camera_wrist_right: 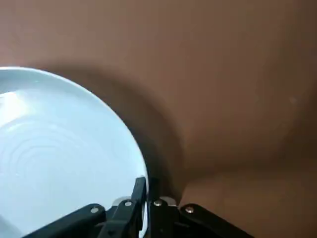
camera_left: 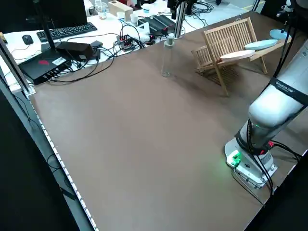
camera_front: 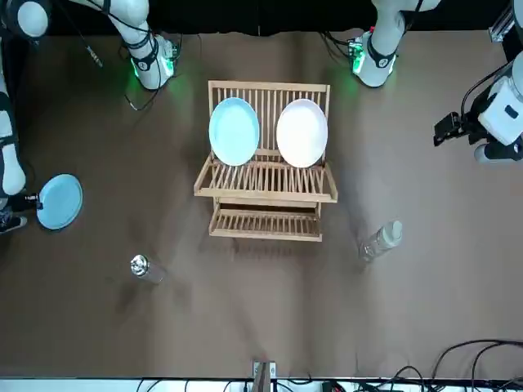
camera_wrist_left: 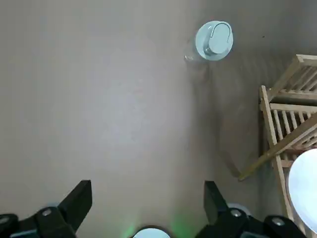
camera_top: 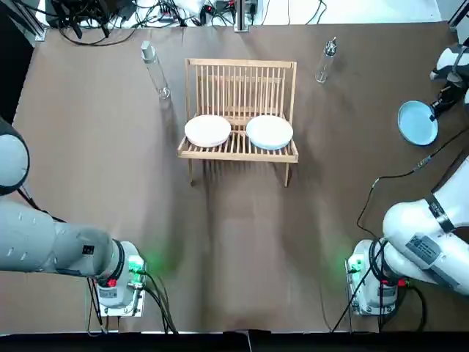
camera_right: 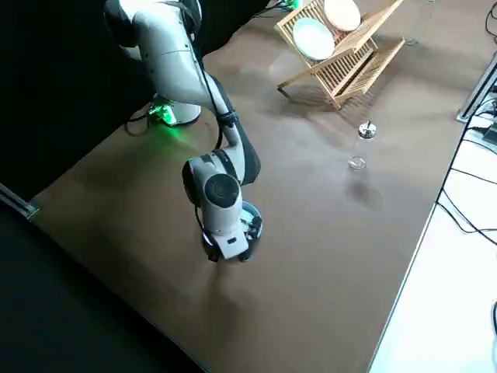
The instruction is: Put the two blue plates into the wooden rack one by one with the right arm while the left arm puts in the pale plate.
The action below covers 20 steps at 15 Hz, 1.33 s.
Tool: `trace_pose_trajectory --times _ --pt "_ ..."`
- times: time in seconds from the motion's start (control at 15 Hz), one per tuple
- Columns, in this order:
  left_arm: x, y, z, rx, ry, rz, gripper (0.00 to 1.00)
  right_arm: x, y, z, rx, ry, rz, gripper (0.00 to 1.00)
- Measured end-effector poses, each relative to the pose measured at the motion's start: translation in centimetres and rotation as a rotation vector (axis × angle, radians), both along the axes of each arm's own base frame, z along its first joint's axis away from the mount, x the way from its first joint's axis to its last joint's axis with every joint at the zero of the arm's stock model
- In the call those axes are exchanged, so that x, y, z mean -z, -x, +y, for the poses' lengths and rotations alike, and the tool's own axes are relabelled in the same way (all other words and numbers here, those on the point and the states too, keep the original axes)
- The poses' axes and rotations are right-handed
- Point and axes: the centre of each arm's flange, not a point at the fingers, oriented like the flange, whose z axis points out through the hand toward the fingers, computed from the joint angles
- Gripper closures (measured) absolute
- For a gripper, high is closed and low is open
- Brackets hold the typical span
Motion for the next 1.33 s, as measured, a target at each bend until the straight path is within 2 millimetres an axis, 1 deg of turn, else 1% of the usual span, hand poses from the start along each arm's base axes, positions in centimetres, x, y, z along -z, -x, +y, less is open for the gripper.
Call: trace_pose_trajectory --times 0.2,0.33,0.47,0.6,0.73,0.93,1.07,1.2,1.33 --pt "0.0 0.0 0.0 0.0 0.0 0.0 0.0 0.1 -1.2 2.2 -0.033 -0.02 0.018 0.94" --pt "0.0 0.0 0.0 0.0 0.0 0.0 0.0 -0.4 -2.7 4.7 -0.068 -0.047 0.03 0.94" --pt "0.0 0.0 0.0 -0.001 0.0 0.0 0.0 -1.7 -4.1 7.4 -0.104 -0.076 0.043 0.95" --pt "0.0 0.0 0.0 -0.001 0.0 0.0 0.0 -3.8 -4.9 9.5 -0.128 -0.098 0.066 0.97" --pt "0.0 0.0 0.0 0.0 0.0 0.0 0.0 -5.8 -4.7 10.5 -0.135 -0.114 0.104 0.97" --pt "0.0 0.0 0.0 0.0 0.0 0.0 0.0 -7.8 -4.0 11.5 -0.13 -0.143 0.177 0.97" --pt "0.0 0.0 0.0 0.0 0.0 0.0 0.0 -9.5 -3.7 12.6 -0.087 -0.145 0.227 0.97" --pt "0.0 0.0 0.0 0.0 0.0 0.0 0.0 -11.4 -3.2 13.9 -0.027 -0.143 0.29 0.97" --pt "0.0 0.0 0.0 0.0 0.0 0.0 0.0 -13.7 -2.8 15.9 0.006 -0.139 0.346 0.97"
